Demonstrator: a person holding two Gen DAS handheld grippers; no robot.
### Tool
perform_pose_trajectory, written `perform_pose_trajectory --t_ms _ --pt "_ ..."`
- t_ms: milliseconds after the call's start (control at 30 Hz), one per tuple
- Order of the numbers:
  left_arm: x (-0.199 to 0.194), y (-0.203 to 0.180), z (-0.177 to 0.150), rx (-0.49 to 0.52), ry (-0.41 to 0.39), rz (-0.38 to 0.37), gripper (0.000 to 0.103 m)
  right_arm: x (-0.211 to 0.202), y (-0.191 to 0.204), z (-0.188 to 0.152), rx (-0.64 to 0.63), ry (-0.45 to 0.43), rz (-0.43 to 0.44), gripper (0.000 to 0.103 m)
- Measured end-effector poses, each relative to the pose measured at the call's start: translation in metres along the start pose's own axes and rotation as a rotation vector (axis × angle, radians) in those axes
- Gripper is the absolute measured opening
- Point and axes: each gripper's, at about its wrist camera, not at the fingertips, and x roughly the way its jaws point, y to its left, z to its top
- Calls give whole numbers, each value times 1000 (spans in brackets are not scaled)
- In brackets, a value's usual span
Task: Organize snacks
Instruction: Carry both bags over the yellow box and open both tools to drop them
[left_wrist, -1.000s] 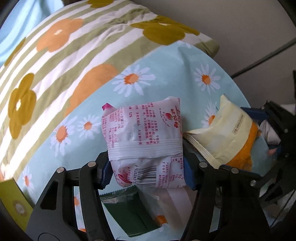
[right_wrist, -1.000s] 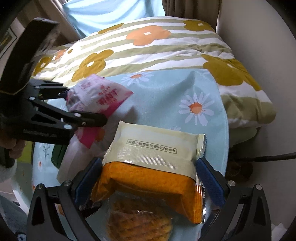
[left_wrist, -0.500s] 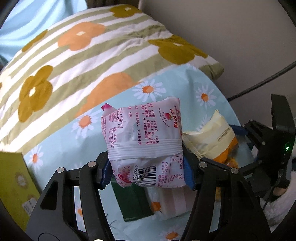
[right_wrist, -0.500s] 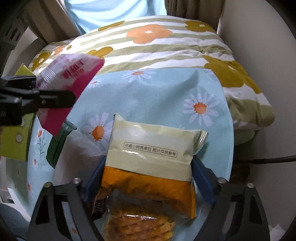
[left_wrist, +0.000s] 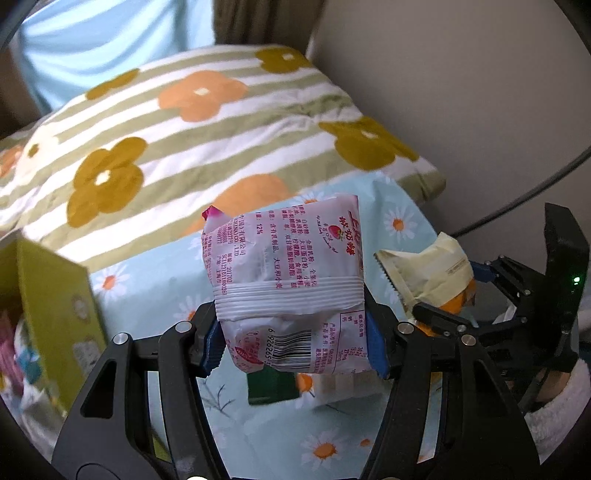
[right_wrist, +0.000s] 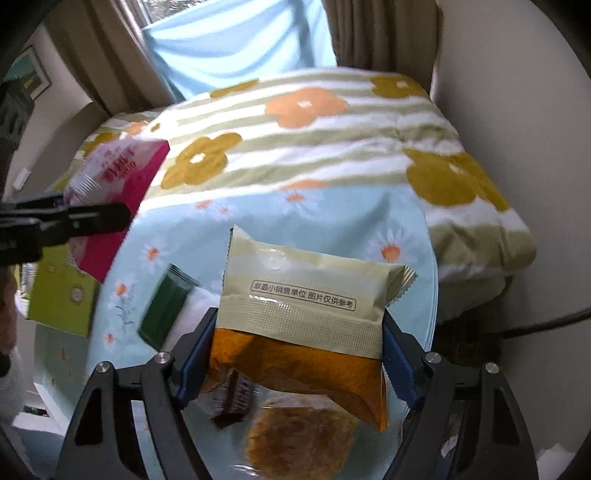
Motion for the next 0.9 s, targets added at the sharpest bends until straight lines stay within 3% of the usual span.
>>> perform_pose_trajectory --t_ms 267,533,900 --pt "-72 36 -17 -121 -111 57 58 -44 52 41 -84 -79 74 77" --pt "-143 104 -41 -201 -228 139 58 -56 137 73 -176 -148 148 77" --pt "-194 241 -85 -290 -223 189 58 -34 278 100 -240 -179 210 77"
